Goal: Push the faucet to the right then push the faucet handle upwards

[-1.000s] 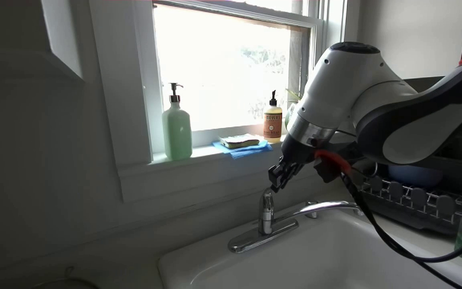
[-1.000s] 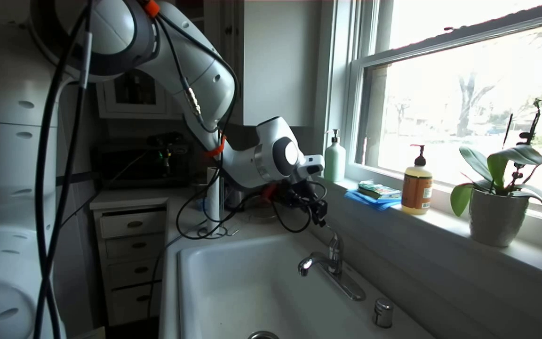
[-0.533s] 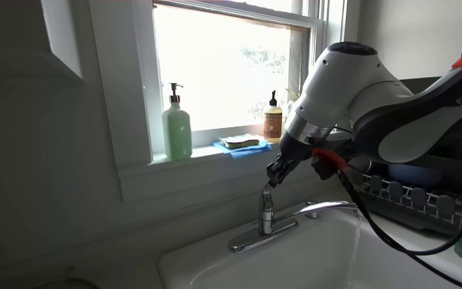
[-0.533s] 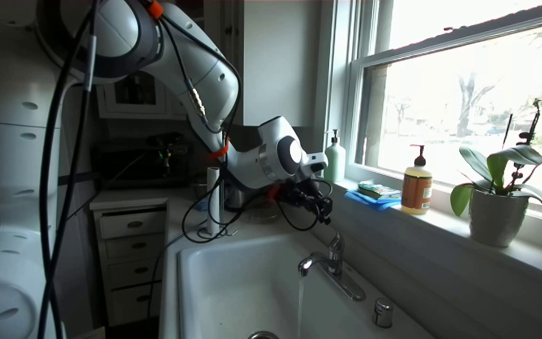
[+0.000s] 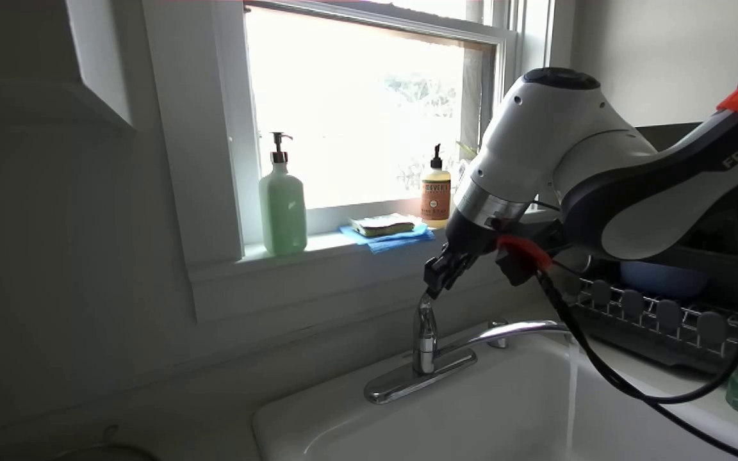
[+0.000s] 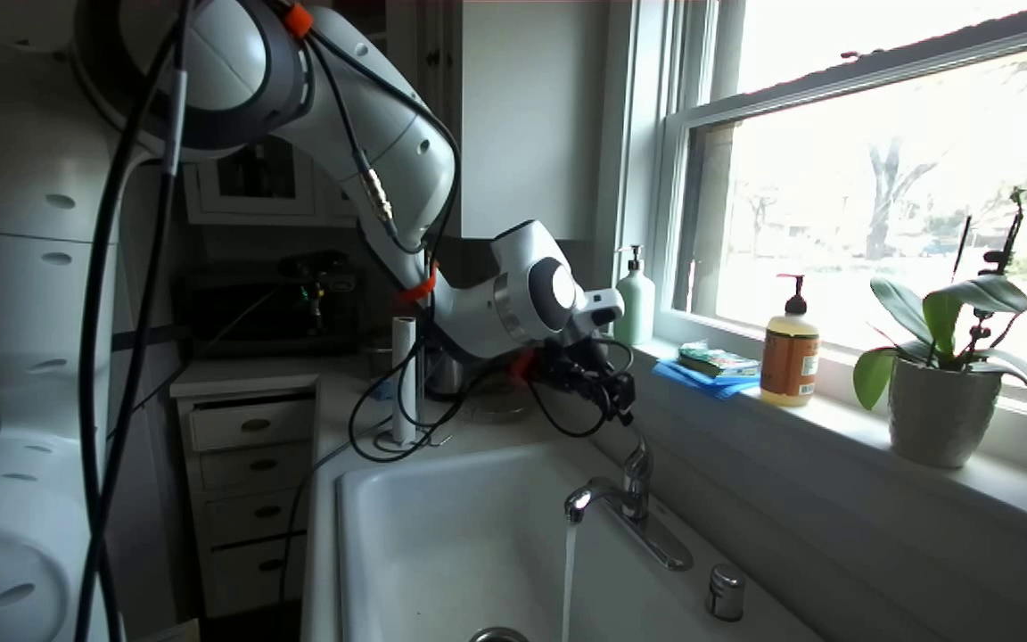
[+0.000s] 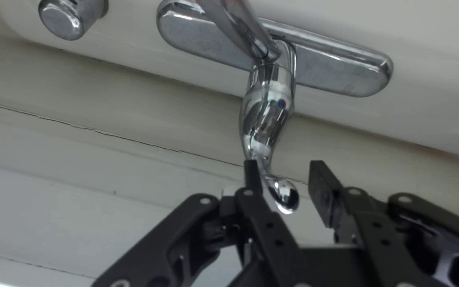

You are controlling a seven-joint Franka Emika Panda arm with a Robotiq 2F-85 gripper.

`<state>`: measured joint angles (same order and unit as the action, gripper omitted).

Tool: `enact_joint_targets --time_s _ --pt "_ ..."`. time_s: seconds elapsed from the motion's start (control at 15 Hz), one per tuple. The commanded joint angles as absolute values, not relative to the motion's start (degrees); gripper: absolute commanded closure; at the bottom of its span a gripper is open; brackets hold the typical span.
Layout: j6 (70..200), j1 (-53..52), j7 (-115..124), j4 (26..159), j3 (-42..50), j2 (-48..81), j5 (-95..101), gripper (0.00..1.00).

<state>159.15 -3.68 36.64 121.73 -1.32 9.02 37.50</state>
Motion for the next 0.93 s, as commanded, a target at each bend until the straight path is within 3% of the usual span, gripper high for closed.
enact_joint_targets --time_s 0.0,0.27,0.87 --pt "155.96 -3.87 36.55 121.92 -1.89 8.47 35.56 0.31" --pt "150.76 -3.9 35.71 122.28 -2.71 7.69 33.48 0.03" --pt "139.44 -5.16 27.35 123.05 -1.91 2.07 25.98 0.0"
